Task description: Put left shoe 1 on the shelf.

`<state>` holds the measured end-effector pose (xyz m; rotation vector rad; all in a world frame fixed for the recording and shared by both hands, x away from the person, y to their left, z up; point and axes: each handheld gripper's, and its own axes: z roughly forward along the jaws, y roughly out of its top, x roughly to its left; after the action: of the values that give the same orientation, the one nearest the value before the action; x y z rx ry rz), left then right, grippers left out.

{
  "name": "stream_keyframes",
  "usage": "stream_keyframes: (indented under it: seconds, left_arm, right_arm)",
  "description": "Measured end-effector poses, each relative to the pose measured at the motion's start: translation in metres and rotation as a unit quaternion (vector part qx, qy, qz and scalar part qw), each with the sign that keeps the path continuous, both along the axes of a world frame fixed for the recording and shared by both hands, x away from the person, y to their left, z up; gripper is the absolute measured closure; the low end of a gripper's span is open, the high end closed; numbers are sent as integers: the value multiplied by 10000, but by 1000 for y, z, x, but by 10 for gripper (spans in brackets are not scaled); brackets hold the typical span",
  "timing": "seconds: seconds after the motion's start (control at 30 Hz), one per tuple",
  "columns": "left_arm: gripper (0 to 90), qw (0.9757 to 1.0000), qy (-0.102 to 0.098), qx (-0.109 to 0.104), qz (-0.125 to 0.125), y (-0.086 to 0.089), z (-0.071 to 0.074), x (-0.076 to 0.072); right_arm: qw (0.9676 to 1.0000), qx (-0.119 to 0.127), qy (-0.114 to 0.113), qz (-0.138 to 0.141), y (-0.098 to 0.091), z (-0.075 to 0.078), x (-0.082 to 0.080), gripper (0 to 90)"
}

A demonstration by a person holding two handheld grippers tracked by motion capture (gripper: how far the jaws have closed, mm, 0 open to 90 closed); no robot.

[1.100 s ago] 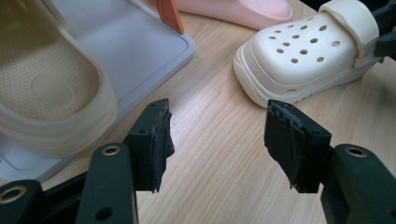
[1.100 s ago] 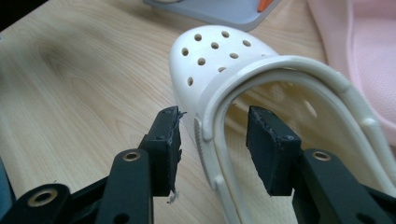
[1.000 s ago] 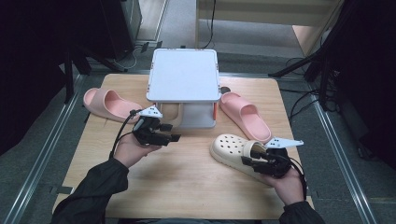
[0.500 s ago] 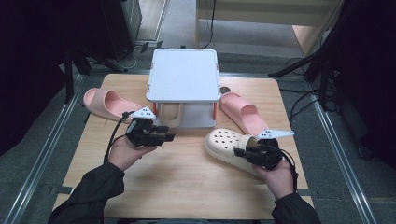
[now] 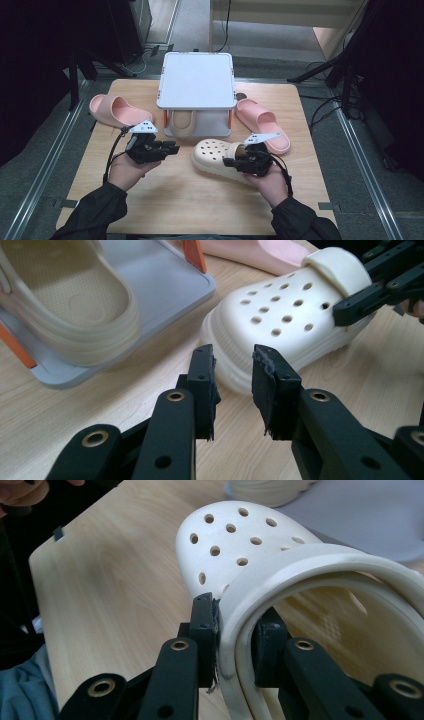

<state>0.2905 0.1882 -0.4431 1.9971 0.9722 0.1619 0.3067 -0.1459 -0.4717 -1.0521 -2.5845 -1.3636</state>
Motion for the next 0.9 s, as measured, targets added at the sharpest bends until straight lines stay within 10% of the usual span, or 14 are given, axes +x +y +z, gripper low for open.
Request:
stream_keyframes:
  seconds: [0.4,0.9]
  left_arm:
    - [749,9999,44,18,160,3,-3,-10]
    - [783,9999,82,3,143,-2,-9,-11]
  right_arm:
    - [9988,-172,5,458,44,-15,11,761]
    - [9973,-139,-401,592,21,4,4,635]
